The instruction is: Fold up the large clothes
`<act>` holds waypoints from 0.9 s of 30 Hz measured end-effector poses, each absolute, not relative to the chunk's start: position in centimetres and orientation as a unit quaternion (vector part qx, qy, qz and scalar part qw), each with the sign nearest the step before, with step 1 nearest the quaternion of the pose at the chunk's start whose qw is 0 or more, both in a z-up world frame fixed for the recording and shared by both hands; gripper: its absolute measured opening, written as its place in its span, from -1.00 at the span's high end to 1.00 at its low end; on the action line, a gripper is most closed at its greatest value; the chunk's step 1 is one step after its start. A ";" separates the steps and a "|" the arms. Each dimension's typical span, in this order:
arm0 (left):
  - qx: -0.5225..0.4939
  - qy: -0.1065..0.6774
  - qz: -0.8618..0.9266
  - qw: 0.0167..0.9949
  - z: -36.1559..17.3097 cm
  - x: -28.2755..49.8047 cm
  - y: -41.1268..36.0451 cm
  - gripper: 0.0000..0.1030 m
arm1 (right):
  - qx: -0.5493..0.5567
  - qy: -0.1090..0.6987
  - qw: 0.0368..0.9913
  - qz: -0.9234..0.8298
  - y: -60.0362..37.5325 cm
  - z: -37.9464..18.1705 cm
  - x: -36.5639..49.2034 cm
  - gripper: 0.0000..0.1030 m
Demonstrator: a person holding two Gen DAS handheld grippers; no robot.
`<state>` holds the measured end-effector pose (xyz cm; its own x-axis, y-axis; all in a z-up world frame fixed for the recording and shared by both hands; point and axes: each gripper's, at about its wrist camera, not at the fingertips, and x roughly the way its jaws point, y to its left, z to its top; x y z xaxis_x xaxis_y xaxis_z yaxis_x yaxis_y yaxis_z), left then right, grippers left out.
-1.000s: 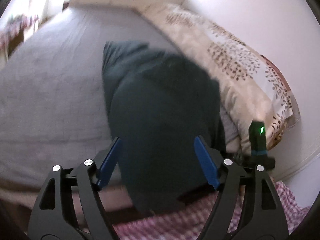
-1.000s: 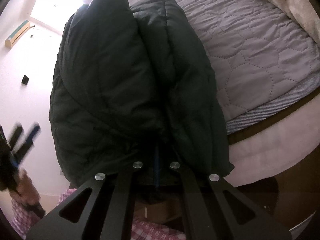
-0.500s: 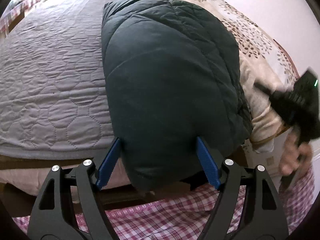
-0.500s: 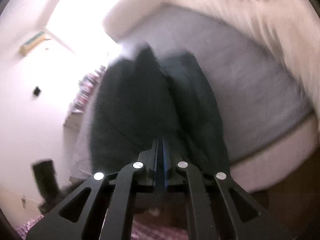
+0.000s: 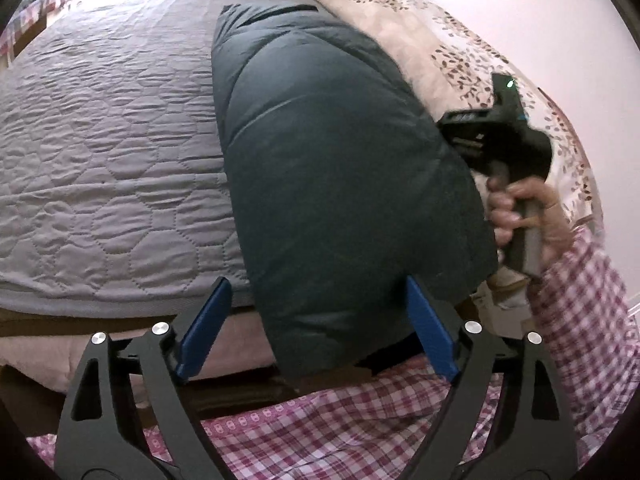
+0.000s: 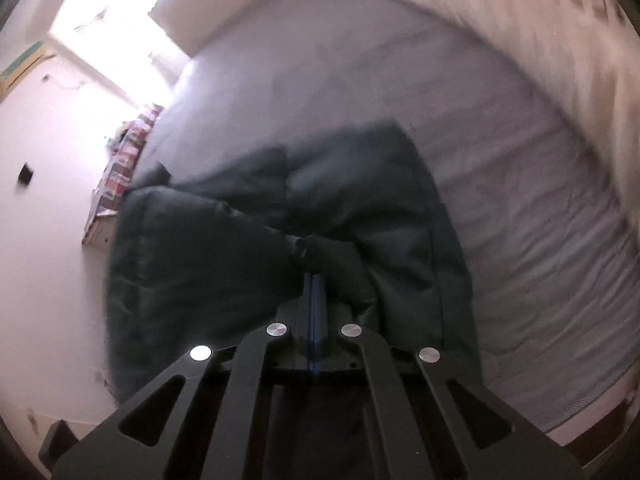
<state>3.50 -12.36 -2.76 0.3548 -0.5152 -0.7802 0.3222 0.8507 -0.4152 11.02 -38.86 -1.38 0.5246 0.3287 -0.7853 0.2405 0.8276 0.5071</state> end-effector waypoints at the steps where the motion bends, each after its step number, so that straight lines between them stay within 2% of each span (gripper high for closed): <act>1: -0.099 0.508 -0.258 0.816 -2.7 3.6 -12.3 -0.67 | 0.290 0.485 0.825 0.026 -38.9 -1.8 10.8 1.00; 11: -0.252 0.545 -0.246 0.761 -4.3 5.6 -9.9 -0.73 | 0.257 0.489 0.834 0.014 -37.9 -2.3 10.9 1.00; 16: -0.254 0.553 -0.265 0.748 -4.9 5.8 -11.4 -0.75 | 0.243 0.492 0.836 0.003 -37.5 -1.9 11.0 1.00; 22: -0.203 0.556 -0.250 0.766 -5.0 5.4 -14.1 -0.86 | 0.237 0.494 0.837 -0.002 -37.4 0.2 10.0 0.96; 23: -0.200 0.552 -0.250 0.770 -5.1 5.4 -14.1 -0.86 | 0.243 0.485 0.840 0.005 -37.6 1.0 9.4 0.69; 24: -0.197 0.549 -0.250 0.772 -5.1 5.4 -14.1 -0.86 | 0.249 0.468 0.848 0.011 -37.9 2.2 8.2 0.20; 26: -0.182 0.542 -0.249 0.782 -4.9 5.3 -14.2 -0.86 | 0.248 0.433 0.867 0.008 -38.7 4.2 5.8 -0.44; 27: -0.175 0.538 -0.248 0.786 -4.8 5.2 -14.3 -0.86 | 0.239 0.406 0.882 0.000 -39.1 5.4 4.0 -0.48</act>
